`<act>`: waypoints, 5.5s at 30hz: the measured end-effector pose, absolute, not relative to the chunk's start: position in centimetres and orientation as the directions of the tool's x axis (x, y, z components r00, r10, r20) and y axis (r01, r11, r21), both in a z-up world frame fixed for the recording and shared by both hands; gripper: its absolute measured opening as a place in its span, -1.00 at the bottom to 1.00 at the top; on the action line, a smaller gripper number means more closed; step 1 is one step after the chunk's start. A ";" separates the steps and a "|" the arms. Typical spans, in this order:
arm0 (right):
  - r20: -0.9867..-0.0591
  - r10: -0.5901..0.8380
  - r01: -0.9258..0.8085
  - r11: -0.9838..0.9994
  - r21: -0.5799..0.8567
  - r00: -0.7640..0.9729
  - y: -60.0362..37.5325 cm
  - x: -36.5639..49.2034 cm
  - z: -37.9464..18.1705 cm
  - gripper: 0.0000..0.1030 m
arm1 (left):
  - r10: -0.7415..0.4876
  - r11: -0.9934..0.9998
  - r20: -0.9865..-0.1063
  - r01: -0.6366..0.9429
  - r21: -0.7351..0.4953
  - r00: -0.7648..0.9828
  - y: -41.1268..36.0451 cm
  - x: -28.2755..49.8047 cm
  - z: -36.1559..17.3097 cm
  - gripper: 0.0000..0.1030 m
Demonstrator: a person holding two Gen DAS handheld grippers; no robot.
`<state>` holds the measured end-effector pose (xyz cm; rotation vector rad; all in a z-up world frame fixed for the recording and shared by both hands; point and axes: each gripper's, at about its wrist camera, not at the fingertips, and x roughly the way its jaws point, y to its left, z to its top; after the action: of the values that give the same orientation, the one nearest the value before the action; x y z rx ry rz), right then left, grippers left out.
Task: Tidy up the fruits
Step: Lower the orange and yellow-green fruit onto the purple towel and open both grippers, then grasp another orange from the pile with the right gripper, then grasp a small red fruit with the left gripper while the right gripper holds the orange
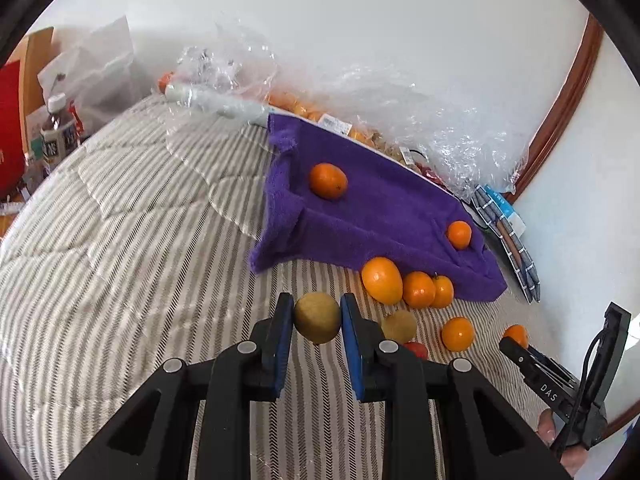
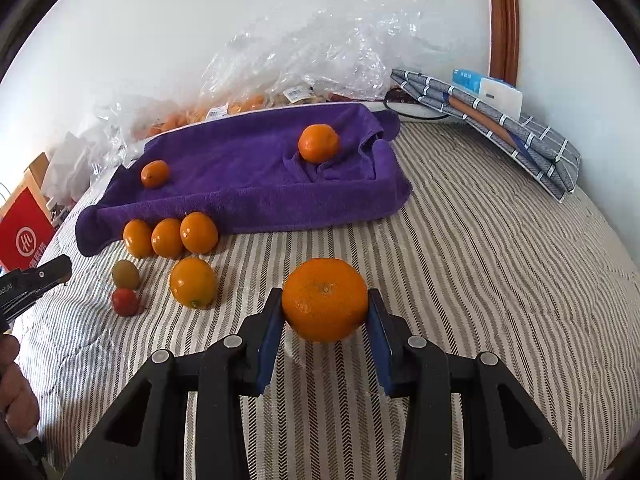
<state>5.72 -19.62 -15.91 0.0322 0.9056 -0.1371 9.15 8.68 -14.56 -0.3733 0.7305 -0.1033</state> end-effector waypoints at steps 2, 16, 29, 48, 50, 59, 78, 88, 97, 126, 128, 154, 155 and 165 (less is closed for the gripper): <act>-0.782 -0.104 0.127 0.991 -0.033 0.614 -19.6 6.2 -15.4 -0.22 | -0.177 0.946 -0.631 -0.046 -0.320 0.755 8.8 9.1 -13.6 -0.55; -0.681 -0.084 0.083 0.996 -0.034 0.728 -18.6 13.7 -10.4 -0.22 | -0.133 0.959 -0.635 -0.064 -0.278 0.761 9.1 16.1 -9.5 -0.55; -0.710 -0.092 0.109 0.994 -0.021 0.698 -20.6 19.3 -14.0 -0.22 | -0.157 0.953 -0.651 -0.058 -0.296 0.742 6.9 23.3 -12.6 -0.55; -0.776 -0.085 0.114 0.993 -0.017 0.625 -21.0 19.8 -17.4 -0.22 | -0.135 0.964 -0.678 -0.064 -0.259 0.722 5.6 23.8 -15.3 -0.55; -0.773 -0.092 0.118 0.993 -0.023 0.628 -21.0 19.8 -17.4 -0.22 | -0.136 0.964 -0.685 -0.062 -0.257 0.715 5.6 23.8 -15.5 -0.55; -0.762 -0.107 0.124 0.992 -0.035 0.638 -20.9 19.8 -17.1 0.04 | -0.089 0.981 -0.695 -0.059 -0.186 0.713 4.9 23.8 -15.6 -0.55; -0.659 -0.136 0.140 0.989 -0.047 0.740 -19.7 17.3 -13.9 0.30 | -0.136 0.976 -0.646 -0.011 -0.218 0.751 4.9 22.6 -13.8 -0.38; -0.732 -0.095 0.097 0.994 -0.040 0.675 -17.1 11.9 -13.5 0.30 | -0.085 0.988 -0.604 -0.011 -0.153 0.793 5.2 20.3 -12.2 -0.27; -0.782 0.029 -0.019 1.000 0.022 0.622 -13.7 8.1 -15.8 0.11 | -0.103 0.977 -0.627 -0.039 -0.208 0.772 8.5 14.5 -13.6 -0.17; -0.790 0.024 0.006 0.999 0.034 0.613 -13.4 8.6 -17.4 -0.33 | -0.234 0.965 -0.651 0.090 -0.247 0.722 7.7 12.3 -15.6 -0.17; -0.779 0.015 0.023 0.999 0.038 0.627 -13.8 8.3 -17.1 -0.33 | -0.250 0.963 -0.644 0.117 -0.243 0.723 7.2 12.1 -15.4 -0.17; -0.760 -0.099 0.080 0.995 -0.061 0.643 -19.5 4.1 -16.2 -0.33 | -0.317 0.948 -0.722 0.188 -0.256 0.615 -0.5 11.0 -16.8 -0.55; -0.757 -0.095 0.076 0.995 -0.059 0.646 -19.4 4.1 -16.1 -0.33 | -0.325 0.945 -0.712 0.180 -0.274 0.623 -0.1 11.0 -16.7 -0.56; -0.763 -0.064 0.045 0.998 -0.046 0.643 -19.1 4.2 -16.3 -0.33 | -0.303 0.941 -0.665 0.104 -0.321 0.683 2.0 10.5 -16.3 -0.56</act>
<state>4.21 -19.08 -16.32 -0.0234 0.8702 -0.0618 10.46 2.00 -16.26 -0.2679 0.7890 -0.2312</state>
